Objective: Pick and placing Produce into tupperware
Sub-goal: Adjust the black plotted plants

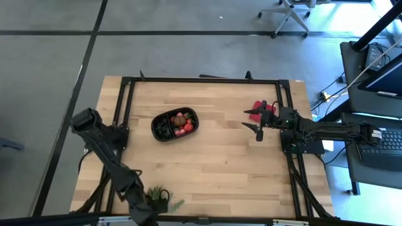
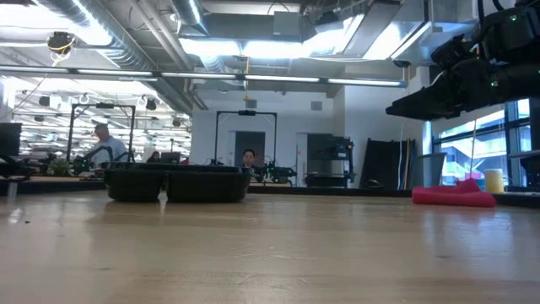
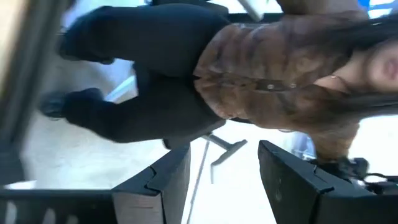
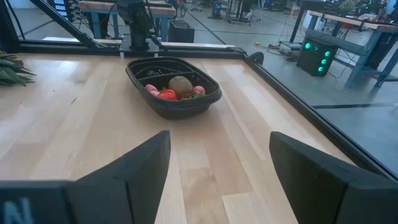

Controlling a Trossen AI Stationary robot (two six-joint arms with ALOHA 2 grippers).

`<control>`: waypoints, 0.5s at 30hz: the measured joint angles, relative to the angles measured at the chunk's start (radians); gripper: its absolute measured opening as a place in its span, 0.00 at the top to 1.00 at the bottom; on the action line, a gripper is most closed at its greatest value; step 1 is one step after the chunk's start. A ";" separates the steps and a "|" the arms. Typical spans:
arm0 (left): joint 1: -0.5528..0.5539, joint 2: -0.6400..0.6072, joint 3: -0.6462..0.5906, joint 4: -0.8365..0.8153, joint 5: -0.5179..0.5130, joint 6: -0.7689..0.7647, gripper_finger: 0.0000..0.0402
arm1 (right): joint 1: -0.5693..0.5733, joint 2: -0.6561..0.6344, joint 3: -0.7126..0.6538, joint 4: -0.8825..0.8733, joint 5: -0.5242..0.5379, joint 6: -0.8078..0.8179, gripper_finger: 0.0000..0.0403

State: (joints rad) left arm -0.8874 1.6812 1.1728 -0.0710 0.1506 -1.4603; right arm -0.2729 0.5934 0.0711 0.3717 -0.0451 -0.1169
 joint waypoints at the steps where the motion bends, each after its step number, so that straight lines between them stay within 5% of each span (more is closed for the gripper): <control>1: -0.003 0.014 0.003 0.024 -0.003 -0.015 0.55 | 0.000 0.000 0.000 0.000 0.000 0.000 0.32; 15: -0.043 0.138 0.004 0.108 0.034 -0.319 0.55 | 0.000 0.000 0.000 -0.011 0.000 0.003 0.32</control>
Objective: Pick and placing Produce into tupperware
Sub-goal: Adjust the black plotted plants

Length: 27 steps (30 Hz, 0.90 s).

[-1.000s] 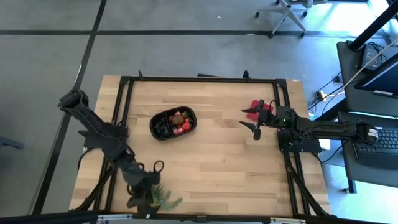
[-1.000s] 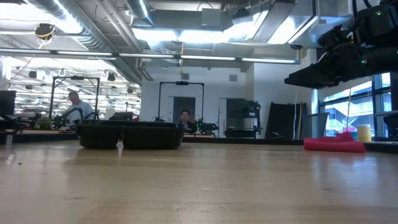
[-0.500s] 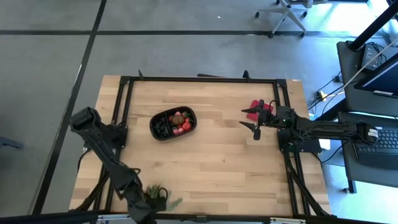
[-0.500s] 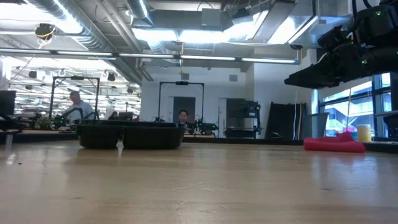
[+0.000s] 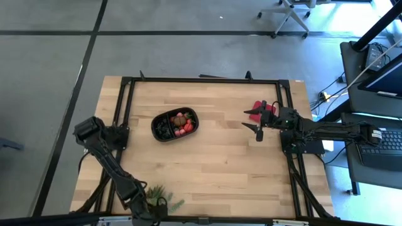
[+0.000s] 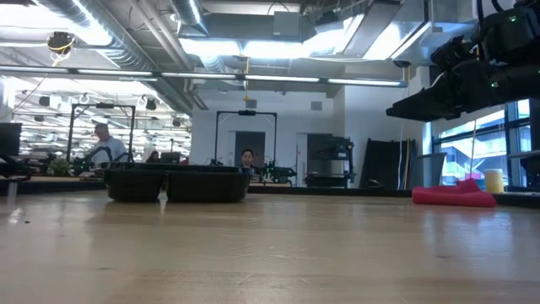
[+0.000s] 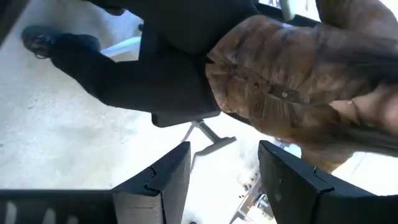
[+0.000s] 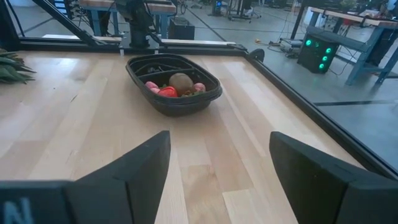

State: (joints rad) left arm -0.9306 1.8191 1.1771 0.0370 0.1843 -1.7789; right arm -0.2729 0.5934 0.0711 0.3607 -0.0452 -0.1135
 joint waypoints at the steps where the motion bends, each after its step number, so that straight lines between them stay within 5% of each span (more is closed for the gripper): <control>1: 0.000 0.000 0.001 -0.012 0.001 -0.001 0.55 | 0.000 0.000 0.000 0.000 0.000 0.001 0.32; 14: 0.011 0.005 -0.004 -0.317 0.065 -0.074 0.55 | 0.000 0.000 0.000 -0.019 0.000 0.001 0.32; 27: 0.093 -0.003 0.002 -0.583 0.046 0.161 0.55 | 0.000 0.000 0.000 -0.023 0.000 0.000 0.32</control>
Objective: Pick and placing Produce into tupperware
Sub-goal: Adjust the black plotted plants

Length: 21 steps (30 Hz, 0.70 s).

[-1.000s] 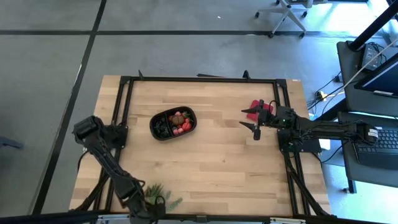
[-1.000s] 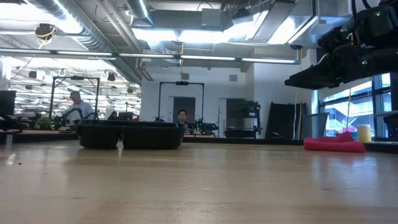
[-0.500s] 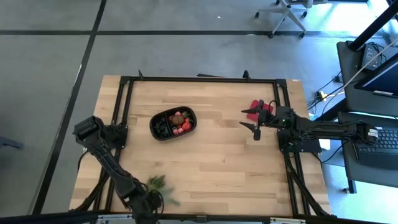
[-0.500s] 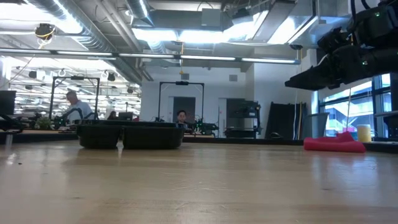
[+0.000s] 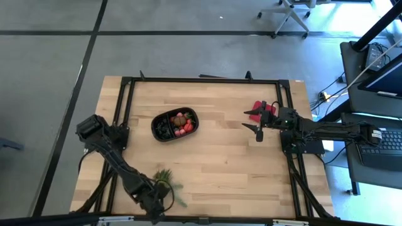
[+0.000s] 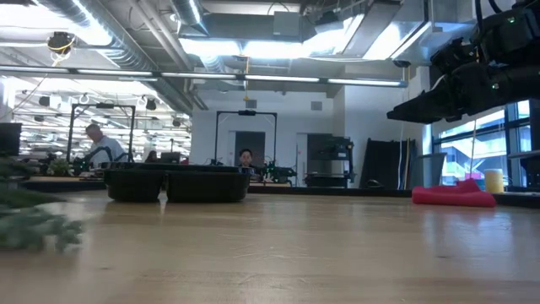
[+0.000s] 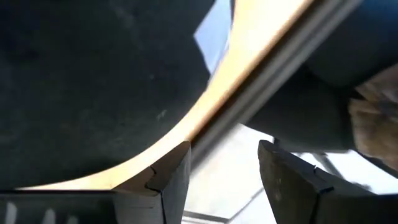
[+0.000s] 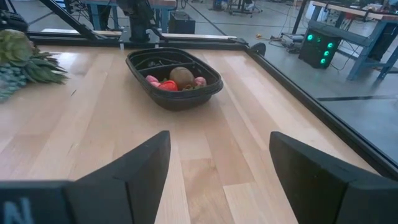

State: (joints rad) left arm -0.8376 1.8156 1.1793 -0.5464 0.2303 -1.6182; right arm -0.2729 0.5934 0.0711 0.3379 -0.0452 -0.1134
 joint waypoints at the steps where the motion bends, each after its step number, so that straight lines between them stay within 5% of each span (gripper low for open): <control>1: 0.011 0.000 0.000 -0.015 -0.001 0.020 0.55 | 0.000 0.000 0.000 0.000 0.000 0.001 0.32; 21: 0.214 -0.031 -0.006 -0.283 -0.138 0.430 0.55 | 0.000 0.000 0.000 0.002 -0.001 0.030 0.32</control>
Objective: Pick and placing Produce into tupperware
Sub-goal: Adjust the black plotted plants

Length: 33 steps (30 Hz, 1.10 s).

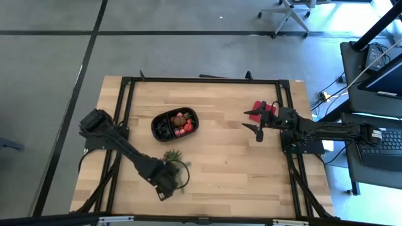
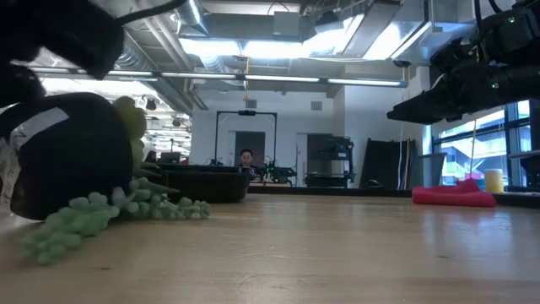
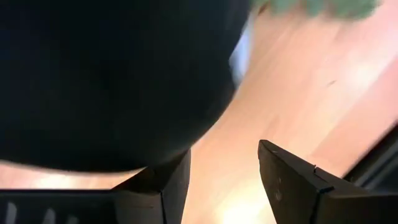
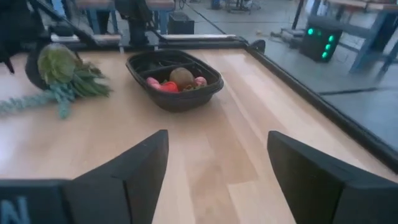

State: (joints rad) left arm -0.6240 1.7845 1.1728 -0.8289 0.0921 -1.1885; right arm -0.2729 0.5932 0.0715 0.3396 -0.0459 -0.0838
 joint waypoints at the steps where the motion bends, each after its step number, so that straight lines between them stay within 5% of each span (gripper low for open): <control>1: 0.005 -0.012 0.000 0.007 -0.002 0.006 0.55 | 0.000 0.000 0.000 0.004 -0.007 0.032 0.32; 6: -0.020 -0.121 0.000 0.030 -0.039 -0.038 0.55 | 0.021 0.002 0.032 0.006 -0.128 0.027 0.32; 12: -0.066 -0.312 0.003 0.025 -0.381 -0.058 0.55 | 0.069 0.027 0.108 -0.039 -0.106 0.047 0.32; 15: -0.037 -0.346 0.003 0.001 -0.440 0.008 0.55 | 0.133 0.106 0.154 -0.040 -0.111 0.030 0.32; 24: 0.126 -0.350 0.003 -0.119 -0.421 0.163 0.55 | 0.315 0.584 0.415 0.019 -0.111 0.028 0.32; 33: 0.130 -0.341 0.003 -0.130 -0.356 0.179 0.55 | 0.459 1.083 0.681 0.247 -0.110 -0.027 0.32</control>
State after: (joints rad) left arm -0.4938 1.4437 1.1755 -0.9589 -0.2644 -1.0096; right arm 0.1865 1.6766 0.7527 0.5870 -0.1563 -0.1112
